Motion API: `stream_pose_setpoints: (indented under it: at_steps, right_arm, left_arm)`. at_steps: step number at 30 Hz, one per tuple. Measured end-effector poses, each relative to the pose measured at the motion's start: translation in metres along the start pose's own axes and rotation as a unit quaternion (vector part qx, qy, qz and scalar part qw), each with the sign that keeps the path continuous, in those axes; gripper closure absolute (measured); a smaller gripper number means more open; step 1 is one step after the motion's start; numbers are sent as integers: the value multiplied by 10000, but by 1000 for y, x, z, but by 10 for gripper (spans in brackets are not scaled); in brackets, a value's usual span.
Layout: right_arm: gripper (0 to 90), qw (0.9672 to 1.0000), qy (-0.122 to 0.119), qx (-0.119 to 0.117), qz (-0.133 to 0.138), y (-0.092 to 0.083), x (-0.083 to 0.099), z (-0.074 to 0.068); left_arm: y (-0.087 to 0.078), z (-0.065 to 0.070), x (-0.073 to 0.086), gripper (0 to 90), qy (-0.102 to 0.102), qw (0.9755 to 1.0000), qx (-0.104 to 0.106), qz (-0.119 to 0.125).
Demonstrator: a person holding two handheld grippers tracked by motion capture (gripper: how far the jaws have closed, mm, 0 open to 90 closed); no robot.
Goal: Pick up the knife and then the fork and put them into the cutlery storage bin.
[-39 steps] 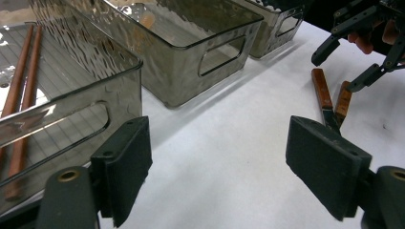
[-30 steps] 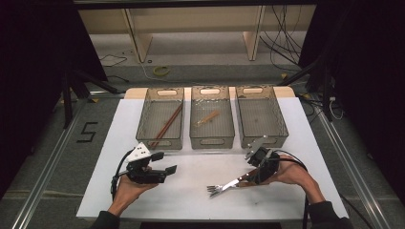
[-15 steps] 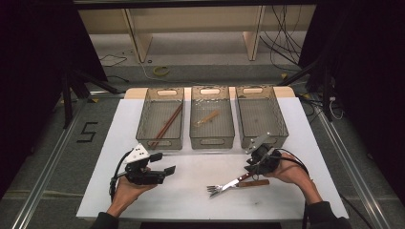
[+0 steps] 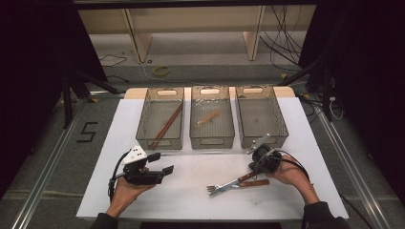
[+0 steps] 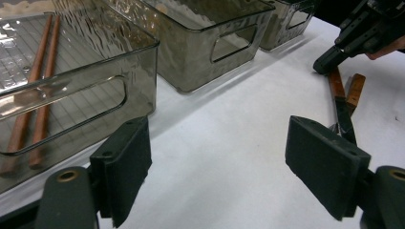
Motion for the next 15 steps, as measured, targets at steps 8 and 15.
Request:
stream_pose_setpoints:
  at_steps: [8, 15]
  right_arm:
    - [900, 9995, 23, -197, -245, -8, 10, -8]
    - [900, 9988, 28, -385, -289, -22, 28, -25]
  left_arm:
    - [1, 1, 3, 231, 76, 9999, -10, -94]
    - [1, 1, 3, 231, 72, 9999, -11, -117]
Point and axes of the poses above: each handheld gripper's, and its own axes: y roughly forward along the jaws, x roughly out of its underside, z roughly to its right, the point moved 8 cm from there along y, roughly forward along the jaws, and after that the axes turned 14 degrees about x, right-handed, at the moved point
